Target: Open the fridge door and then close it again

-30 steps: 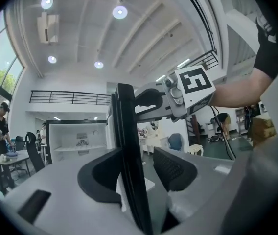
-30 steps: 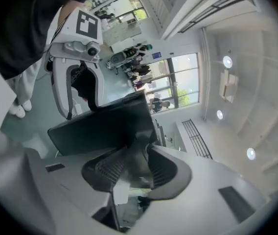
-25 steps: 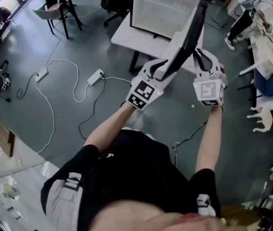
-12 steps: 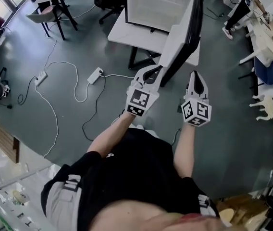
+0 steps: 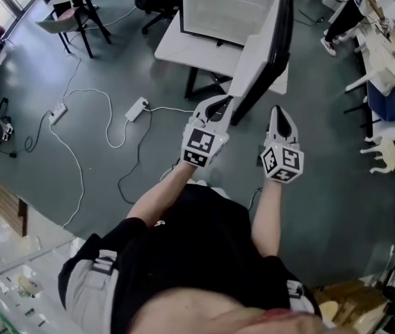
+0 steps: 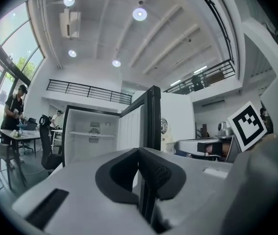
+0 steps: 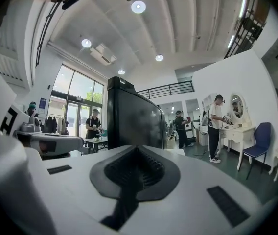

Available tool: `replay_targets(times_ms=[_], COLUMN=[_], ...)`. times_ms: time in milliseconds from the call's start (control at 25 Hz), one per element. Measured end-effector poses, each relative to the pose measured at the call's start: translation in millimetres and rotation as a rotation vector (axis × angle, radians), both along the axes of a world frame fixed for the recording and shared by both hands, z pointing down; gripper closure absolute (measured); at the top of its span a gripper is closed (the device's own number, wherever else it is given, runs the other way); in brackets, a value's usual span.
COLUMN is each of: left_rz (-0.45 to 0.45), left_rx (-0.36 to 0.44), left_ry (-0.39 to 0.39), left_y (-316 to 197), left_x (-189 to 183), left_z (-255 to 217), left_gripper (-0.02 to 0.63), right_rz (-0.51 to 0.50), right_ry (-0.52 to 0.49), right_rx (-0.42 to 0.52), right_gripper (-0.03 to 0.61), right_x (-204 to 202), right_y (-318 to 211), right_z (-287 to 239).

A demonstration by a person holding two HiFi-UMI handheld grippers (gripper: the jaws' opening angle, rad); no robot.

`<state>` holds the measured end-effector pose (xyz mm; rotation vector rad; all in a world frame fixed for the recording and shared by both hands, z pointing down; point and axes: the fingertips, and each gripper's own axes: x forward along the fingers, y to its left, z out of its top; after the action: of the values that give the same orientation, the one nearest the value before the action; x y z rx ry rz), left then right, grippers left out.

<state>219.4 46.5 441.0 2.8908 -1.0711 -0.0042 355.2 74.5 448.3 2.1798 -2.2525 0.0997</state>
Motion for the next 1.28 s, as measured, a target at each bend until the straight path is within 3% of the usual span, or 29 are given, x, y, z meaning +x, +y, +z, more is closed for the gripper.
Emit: replay_targets(times_ms=[160,320,440,520,600,720,880,1120,1280], left_rz=[0.014,0.124,0.198,0.216,0.211,0.208,0.234,0.217,0.168], left_rx=[0.0,-0.006,-0.009,-0.037,-0.051,-0.032,-0.084,-0.066,-0.074], left_ry=[0.01,0.04,-0.008,-0.005,-0.001,-0.058,-0.065,-0.129,-0.128], left_y=[-2,6,12,13,10,6,6,-3,-24], left_x=[3,20,39,48,54,60,60,44,27], left_z=[-1,0,10,13,12,17,24,28,32], left_gripper=[0.614,0.611,0.506,0.478,0.471,0.458,0.448,0.448,0.448], right_rz=[-0.026,-0.057,-0.077,-0.101,-0.143,-0.217,-0.286,-0.39,-0.463], right_ry=[0.011,0.024,0.033,0.05,0.085,0.14,0.171,0.192,0.197], right_rx=[0.004,0.02,0.044,0.068,0.094,0.132,0.17,0.188,0.206], right_gripper=[0.581,0.581,0.581,0.581,0.581,0.581,0.584,0.584,0.584], right_x=[-6,-6,-4,-6,-10,-16,-23,-40,-70], right_y=[-8,-16,-23,-28,-34,-42,-50,-64,-82], right_z=[-3,-13,-28,-43,-58,-76,-92,-96,-96])
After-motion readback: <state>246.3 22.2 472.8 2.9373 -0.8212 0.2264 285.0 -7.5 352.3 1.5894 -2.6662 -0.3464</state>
